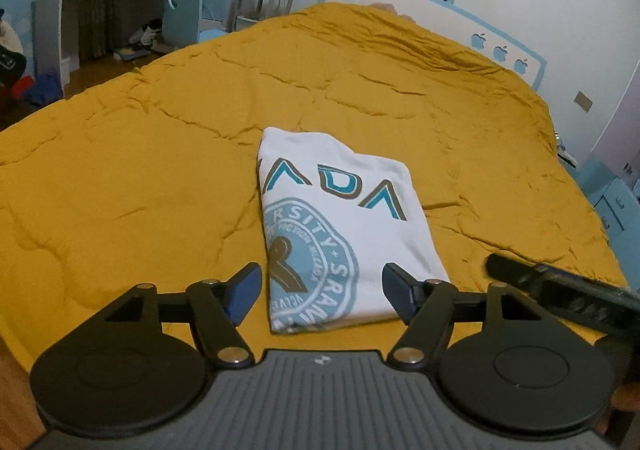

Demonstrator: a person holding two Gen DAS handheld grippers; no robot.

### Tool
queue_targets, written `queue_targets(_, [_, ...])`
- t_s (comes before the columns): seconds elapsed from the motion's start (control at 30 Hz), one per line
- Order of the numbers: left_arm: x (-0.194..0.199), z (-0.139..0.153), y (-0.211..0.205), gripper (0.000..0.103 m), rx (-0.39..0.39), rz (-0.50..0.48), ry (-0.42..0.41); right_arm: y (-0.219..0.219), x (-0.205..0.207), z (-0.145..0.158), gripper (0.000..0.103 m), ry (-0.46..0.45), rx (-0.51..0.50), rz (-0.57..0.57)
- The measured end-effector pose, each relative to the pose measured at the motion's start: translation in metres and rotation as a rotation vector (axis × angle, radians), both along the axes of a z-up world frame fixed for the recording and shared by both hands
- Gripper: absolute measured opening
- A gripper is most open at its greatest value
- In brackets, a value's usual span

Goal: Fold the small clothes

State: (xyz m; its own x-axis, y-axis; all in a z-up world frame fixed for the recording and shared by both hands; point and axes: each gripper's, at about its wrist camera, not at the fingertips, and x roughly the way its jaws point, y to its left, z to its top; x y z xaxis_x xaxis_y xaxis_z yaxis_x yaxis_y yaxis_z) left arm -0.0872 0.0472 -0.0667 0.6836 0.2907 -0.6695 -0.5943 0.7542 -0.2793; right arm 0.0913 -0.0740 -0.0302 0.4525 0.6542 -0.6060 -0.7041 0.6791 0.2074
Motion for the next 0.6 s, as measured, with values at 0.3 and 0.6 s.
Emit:
queue_targets(0.3, [-0.014, -0.005, -0.008, 0.081, -0.024, 0.032, 0.084, 0.002, -0.046, 0.000, 0.082, -0.040, -0.143, -0.041])
queue_targets(0.6, [-0.019, -0.008, -0.008, 0.081, -0.037, 0.033, 0.106, 0.003, -0.056, 0.008, 0.082, -0.062, -0.158, -0.017])
